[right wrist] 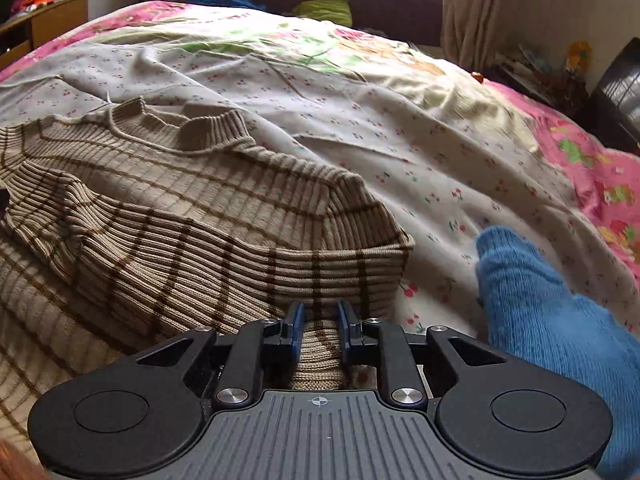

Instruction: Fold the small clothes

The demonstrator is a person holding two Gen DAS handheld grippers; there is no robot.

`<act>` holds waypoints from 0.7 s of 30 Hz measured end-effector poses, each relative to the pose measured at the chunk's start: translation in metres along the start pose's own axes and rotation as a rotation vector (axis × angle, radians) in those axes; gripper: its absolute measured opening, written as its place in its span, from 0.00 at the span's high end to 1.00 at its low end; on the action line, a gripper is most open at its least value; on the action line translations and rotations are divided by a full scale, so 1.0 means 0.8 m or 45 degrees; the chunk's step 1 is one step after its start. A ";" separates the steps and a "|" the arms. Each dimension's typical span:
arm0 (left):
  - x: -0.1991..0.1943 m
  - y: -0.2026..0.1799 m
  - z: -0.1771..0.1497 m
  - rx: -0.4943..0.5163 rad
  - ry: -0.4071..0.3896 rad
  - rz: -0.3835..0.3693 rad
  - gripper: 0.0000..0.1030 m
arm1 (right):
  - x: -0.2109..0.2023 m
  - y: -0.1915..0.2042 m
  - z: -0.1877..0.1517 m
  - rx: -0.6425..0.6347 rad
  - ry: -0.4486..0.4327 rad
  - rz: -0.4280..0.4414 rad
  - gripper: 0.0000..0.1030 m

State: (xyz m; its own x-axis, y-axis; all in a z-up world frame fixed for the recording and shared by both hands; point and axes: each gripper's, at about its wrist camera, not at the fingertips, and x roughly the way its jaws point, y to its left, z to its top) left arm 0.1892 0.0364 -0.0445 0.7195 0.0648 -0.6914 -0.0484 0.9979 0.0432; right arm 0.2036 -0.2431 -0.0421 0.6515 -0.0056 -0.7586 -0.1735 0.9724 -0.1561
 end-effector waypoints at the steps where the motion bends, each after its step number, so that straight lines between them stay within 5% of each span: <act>1: 0.004 0.000 -0.006 0.003 0.020 0.002 0.00 | -0.004 -0.007 -0.005 0.015 -0.011 0.005 0.81; 5: 0.000 0.000 -0.008 0.003 0.012 0.009 0.00 | -0.015 -0.008 -0.002 -0.001 -0.038 -0.011 0.78; 10: -0.010 0.005 0.002 -0.014 -0.028 -0.001 0.00 | -0.017 0.008 0.025 -0.117 -0.118 0.109 0.76; 17: 0.001 0.012 0.001 -0.020 -0.002 0.019 0.00 | 0.001 0.044 0.057 -0.337 -0.123 0.404 0.75; 21: 0.001 0.018 0.006 -0.040 -0.018 0.024 0.00 | 0.017 0.048 0.066 -0.331 -0.049 0.537 0.68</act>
State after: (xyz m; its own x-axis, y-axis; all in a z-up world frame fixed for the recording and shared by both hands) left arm 0.1926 0.0506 -0.0410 0.7278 0.0840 -0.6806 -0.0834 0.9959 0.0337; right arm 0.2445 -0.1935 -0.0249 0.5110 0.3891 -0.7665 -0.6031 0.7977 0.0029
